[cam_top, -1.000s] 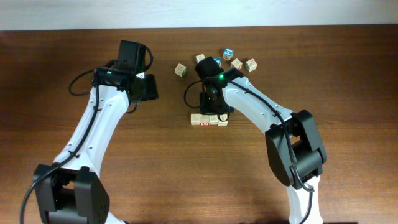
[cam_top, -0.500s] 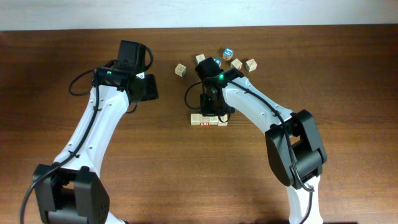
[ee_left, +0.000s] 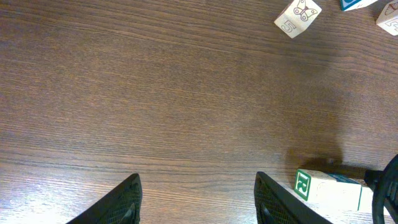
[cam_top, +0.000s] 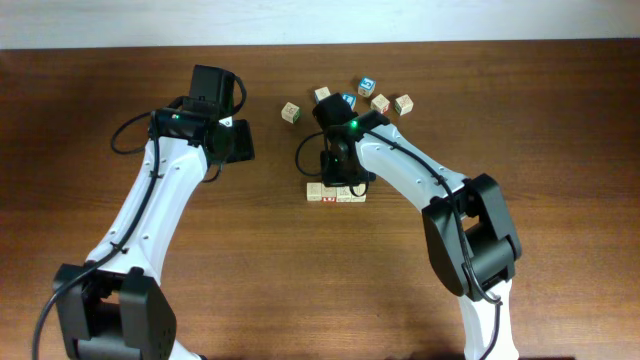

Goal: Rotate 4 blocks

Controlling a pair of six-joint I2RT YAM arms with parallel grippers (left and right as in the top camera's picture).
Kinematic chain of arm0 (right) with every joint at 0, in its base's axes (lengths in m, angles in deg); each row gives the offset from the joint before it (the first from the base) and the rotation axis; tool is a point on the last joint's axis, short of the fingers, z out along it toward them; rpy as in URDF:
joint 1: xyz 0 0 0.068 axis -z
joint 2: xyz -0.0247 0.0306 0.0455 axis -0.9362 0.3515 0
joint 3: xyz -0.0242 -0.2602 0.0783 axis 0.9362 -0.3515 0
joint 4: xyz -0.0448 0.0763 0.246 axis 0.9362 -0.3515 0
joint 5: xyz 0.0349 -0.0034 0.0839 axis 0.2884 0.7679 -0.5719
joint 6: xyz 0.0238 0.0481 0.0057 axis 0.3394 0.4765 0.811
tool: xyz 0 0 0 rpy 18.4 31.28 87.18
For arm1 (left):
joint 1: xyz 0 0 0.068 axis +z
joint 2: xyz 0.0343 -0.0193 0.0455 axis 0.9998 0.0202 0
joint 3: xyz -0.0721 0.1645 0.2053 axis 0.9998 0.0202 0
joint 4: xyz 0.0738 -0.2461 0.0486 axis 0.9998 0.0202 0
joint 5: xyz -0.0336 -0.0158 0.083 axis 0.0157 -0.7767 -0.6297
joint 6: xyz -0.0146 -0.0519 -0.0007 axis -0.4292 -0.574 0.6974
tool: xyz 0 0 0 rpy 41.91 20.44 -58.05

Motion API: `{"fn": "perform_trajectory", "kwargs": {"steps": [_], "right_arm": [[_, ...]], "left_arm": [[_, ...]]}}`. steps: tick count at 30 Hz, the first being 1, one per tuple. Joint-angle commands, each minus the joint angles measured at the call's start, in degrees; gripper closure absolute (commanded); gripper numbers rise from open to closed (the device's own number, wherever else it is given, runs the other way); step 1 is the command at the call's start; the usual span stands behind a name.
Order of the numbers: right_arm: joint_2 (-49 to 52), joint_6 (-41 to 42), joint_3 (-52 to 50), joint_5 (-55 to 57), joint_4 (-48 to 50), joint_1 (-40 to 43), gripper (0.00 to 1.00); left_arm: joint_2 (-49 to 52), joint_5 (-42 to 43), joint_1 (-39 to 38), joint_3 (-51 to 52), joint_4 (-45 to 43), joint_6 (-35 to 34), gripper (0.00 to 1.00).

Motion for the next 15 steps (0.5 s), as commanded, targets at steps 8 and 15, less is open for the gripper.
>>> {"fn": "perform_trajectory", "kwargs": {"steps": [8, 15], "right_arm": [[0.6, -0.4, 0.5, -0.1, 0.0, 0.2, 0.93], [-1.2, -8.5, 17.5, -8.5, -15.5, 10.2, 0.74]], "left_arm": [[0.4, -0.6, -0.2, -1.0, 0.3, 0.7, 0.44], [0.4, 7.8, -0.3, 0.4, 2.4, 0.7, 0.53]]}}
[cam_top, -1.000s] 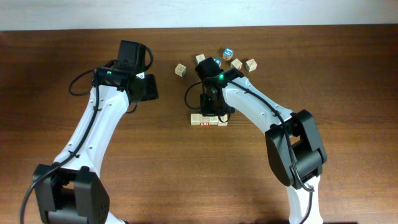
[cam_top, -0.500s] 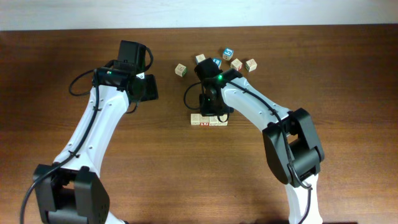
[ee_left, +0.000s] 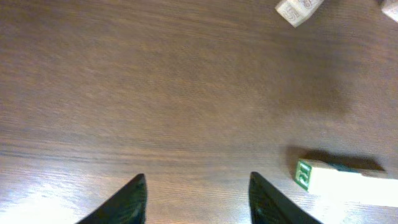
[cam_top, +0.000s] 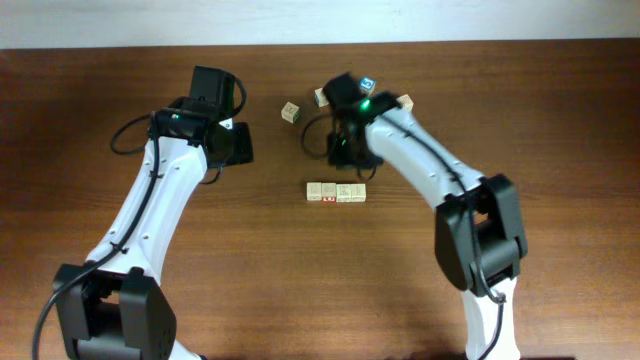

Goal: Rotate 4 blocks

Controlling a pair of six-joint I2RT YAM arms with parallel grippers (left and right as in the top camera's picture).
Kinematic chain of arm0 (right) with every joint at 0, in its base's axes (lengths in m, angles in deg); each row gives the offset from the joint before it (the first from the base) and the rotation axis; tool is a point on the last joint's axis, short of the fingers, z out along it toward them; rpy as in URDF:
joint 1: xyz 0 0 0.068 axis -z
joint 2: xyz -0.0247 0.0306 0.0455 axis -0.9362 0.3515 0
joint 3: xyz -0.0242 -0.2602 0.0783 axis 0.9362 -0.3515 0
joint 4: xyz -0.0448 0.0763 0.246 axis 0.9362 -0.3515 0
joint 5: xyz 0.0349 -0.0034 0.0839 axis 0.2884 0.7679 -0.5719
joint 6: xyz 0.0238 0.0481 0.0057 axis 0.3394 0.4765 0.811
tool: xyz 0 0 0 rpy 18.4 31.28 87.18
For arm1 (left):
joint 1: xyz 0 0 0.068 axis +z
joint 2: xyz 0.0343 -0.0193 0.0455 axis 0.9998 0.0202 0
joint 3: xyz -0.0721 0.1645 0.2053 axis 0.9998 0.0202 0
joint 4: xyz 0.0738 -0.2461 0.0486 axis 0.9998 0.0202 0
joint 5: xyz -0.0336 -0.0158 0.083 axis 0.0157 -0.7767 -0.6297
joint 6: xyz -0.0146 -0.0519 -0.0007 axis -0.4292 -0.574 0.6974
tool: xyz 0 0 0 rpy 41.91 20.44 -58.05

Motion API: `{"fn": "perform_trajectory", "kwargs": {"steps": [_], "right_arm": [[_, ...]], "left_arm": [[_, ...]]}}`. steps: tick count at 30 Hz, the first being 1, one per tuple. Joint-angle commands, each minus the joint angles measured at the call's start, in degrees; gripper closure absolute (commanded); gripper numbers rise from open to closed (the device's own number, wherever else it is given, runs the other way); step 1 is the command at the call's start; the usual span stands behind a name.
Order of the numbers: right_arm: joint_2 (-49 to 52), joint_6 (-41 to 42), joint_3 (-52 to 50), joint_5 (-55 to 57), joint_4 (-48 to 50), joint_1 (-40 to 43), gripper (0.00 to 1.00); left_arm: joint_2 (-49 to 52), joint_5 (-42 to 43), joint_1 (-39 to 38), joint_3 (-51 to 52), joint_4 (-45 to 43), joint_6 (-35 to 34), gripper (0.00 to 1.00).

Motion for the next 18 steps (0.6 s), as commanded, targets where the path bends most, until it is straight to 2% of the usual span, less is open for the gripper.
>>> {"fn": "perform_trajectory", "kwargs": {"steps": [1, 4, 5, 6, 7, 11, 14, 16, 18], "right_arm": [[-1.3, -8.2, 6.8, -10.4, -8.5, 8.0, 0.75], [-1.1, -12.1, 3.0, -13.3, -12.8, 12.1, 0.84], [-1.1, -13.2, 0.7, -13.7, -12.7, 12.5, 0.86], [-1.1, -13.2, -1.6, -13.7, -11.9, 12.7, 0.93], [-1.1, -13.2, -4.3, -14.0, -10.3, 12.7, 0.96], [-1.1, -13.2, -9.8, -17.6, -5.1, 12.7, 0.95], [-1.1, -15.2, -11.6, -17.6, -3.8, 13.0, 0.95], [-1.1, -16.0, -11.7, -18.0, -3.8, 13.9, 0.95], [-1.1, -19.6, -11.7, -24.6, -4.0, 16.8, 0.96]], "left_arm": [[0.6, 7.5, -0.3, 1.1, 0.1, 0.5, 0.55], [2.4, 10.3, -0.4, 2.8, -0.1, 1.1, 0.79], [3.2, 12.5, -0.4, 2.9, -0.3, 2.1, 0.83], [4.3, 14.5, -0.4, 2.9, -0.6, 3.0, 0.85], [5.6, 16.1, -0.4, 2.9, -1.0, 3.1, 0.91], [11.5, 23.5, -0.4, 2.9, -2.9, 3.6, 1.0], [15.9, 31.5, -0.4, 2.9, -7.4, 5.4, 1.0], [17.2, 32.4, -0.4, 2.9, -7.9, 5.4, 1.0], [17.5, 32.3, -0.4, 2.9, -7.7, 5.5, 1.0]]}}
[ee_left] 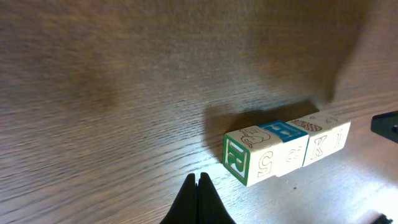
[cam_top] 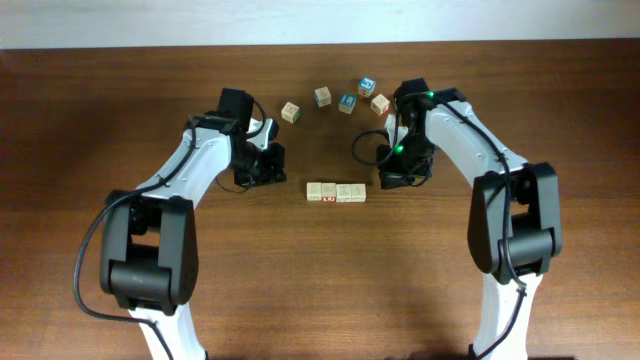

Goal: Rotate 4 blocks

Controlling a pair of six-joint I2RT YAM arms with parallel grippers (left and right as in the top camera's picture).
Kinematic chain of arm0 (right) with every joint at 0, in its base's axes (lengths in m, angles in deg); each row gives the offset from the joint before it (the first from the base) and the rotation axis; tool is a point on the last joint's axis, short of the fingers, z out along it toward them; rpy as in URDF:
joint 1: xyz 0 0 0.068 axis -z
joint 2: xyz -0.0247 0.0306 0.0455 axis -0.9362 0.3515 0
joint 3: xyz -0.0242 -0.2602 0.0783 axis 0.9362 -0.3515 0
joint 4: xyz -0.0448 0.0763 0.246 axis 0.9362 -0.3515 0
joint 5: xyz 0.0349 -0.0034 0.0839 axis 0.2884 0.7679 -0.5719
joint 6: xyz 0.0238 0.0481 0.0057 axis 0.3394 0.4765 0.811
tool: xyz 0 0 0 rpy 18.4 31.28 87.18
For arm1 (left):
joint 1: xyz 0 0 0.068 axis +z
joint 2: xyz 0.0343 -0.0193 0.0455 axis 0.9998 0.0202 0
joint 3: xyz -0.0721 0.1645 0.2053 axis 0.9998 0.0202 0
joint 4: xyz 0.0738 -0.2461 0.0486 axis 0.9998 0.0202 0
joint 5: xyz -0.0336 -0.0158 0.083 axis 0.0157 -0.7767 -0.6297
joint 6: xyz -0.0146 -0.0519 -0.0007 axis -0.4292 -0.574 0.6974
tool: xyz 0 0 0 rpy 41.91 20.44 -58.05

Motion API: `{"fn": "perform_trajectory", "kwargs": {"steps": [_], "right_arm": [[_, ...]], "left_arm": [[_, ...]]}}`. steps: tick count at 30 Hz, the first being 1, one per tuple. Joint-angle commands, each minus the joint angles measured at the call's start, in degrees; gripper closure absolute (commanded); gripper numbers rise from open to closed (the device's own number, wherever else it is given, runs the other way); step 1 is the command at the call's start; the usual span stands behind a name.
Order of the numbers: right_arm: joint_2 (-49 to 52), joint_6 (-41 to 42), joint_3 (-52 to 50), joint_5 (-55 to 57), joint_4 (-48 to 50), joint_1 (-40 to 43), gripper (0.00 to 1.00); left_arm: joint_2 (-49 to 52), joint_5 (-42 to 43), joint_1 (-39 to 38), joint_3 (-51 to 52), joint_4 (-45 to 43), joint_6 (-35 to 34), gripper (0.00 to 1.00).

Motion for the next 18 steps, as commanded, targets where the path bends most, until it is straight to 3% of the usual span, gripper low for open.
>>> {"fn": "perform_trajectory", "kwargs": {"steps": [1, 5, 8, 14, 18], "right_arm": [[-0.6, -6.5, -0.6, -10.8, 0.0, 4.8, 0.96], [-0.6, -10.6, -7.1, -23.8, 5.0, 8.3, 0.95], [-0.9, -4.5, -15.1, -25.9, 14.5, 8.3, 0.95], [-5.9, 4.3, -16.8, -11.0, 16.6, 7.9, 0.96], [-6.4, 10.6, -16.8, -6.4, 18.0, 2.4, 0.95]], "left_arm": [[0.9, 3.0, -0.3, 0.5, 0.0, 1.1, 1.0], [0.9, 2.8, -0.3, 0.5, 0.0, 1.1, 1.0], [0.9, 2.4, -0.3, 0.5, 0.0, 1.1, 1.0], [0.9, 2.3, -0.3, 0.5, 0.0, 1.0, 1.0], [0.9, 0.5, -0.3, 0.5, -0.1, 1.0, 1.0]]}}
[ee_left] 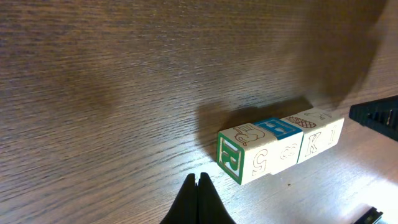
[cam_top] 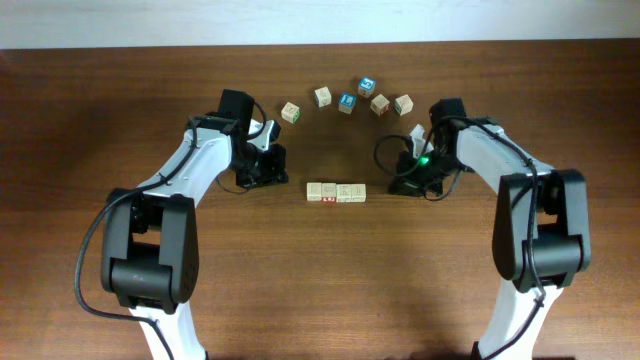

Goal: Rotate 4 blocks

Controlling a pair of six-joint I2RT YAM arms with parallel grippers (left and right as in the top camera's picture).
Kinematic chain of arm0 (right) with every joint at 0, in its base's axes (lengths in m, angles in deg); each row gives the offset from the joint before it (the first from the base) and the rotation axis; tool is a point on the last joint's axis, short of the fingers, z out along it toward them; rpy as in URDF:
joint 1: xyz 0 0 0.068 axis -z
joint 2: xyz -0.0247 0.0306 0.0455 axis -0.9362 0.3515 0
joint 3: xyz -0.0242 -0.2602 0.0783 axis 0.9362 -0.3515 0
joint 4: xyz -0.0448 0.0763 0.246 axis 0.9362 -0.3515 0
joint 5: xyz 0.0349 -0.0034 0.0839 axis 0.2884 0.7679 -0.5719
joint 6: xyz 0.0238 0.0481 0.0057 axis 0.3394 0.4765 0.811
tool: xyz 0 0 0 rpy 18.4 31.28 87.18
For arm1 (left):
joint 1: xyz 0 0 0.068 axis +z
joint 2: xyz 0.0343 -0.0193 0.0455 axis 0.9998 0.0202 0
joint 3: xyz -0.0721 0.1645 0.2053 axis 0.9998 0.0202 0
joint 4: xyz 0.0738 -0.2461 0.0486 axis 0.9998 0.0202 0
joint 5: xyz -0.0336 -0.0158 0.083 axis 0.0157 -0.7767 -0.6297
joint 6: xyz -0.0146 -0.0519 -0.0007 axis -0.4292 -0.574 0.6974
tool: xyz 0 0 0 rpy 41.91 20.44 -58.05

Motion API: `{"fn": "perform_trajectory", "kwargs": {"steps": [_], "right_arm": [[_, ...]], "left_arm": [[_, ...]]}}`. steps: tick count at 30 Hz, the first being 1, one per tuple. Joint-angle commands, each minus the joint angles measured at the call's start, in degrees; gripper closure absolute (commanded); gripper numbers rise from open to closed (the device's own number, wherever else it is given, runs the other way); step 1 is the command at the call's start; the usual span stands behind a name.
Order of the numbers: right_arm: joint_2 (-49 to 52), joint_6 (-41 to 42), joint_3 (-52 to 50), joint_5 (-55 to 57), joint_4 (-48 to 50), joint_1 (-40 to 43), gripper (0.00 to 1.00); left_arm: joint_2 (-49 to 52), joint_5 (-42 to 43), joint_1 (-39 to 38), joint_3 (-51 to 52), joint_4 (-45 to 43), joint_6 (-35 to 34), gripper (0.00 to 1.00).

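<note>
A short row of wooden letter blocks [cam_top: 336, 192] lies end to end at the table's middle. In the left wrist view the row [ee_left: 280, 148] shows a green R face on its near end, then a blue-topped block and a K block. My left gripper [ee_left: 198, 182] is shut on nothing, low over the wood just left of the row's R end [cam_top: 281, 172]. My right gripper [cam_top: 397, 186] sits off the row's right end, apart from it. Whether its jaws are open does not show.
Several loose blocks form an arc behind the row, from a tan one [cam_top: 290, 112] through a blue-faced one [cam_top: 346, 102] to a tan one [cam_top: 403, 104]. Both arms reach in from the sides; bare wood [cam_top: 330, 270] lies in front of the row.
My right gripper has moved rightward, a little farther off the row's right end. The left gripper stays shut beside the R end, its view shifted only slightly. The row lies as before.
First my right gripper was down over the row while the left hung open, off to the left. Then the right was back by the loose blocks, the row uncovered. Later the left was shut beside the row's left end, the right beside its right end, as now.
</note>
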Motion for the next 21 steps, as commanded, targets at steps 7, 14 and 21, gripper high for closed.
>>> {"fn": "perform_trajectory", "kwargs": {"steps": [7, 14, 21], "right_arm": [[-1.4, 4.4, -0.3, 2.0, 1.2, -5.2, 0.95], [-1.4, 4.5, -0.3, 1.9, 0.6, -5.2, 0.96], [-1.4, 4.5, -0.3, 1.9, 0.6, -5.2, 0.96]], "left_arm": [[1.2, -1.3, -2.6, 1.6, -2.4, 0.2, 1.0], [1.2, -3.1, -6.4, 2.0, -3.1, -7.1, 1.0], [1.2, -8.2, -7.8, 2.0, -2.6, -9.7, 1.0]]}}
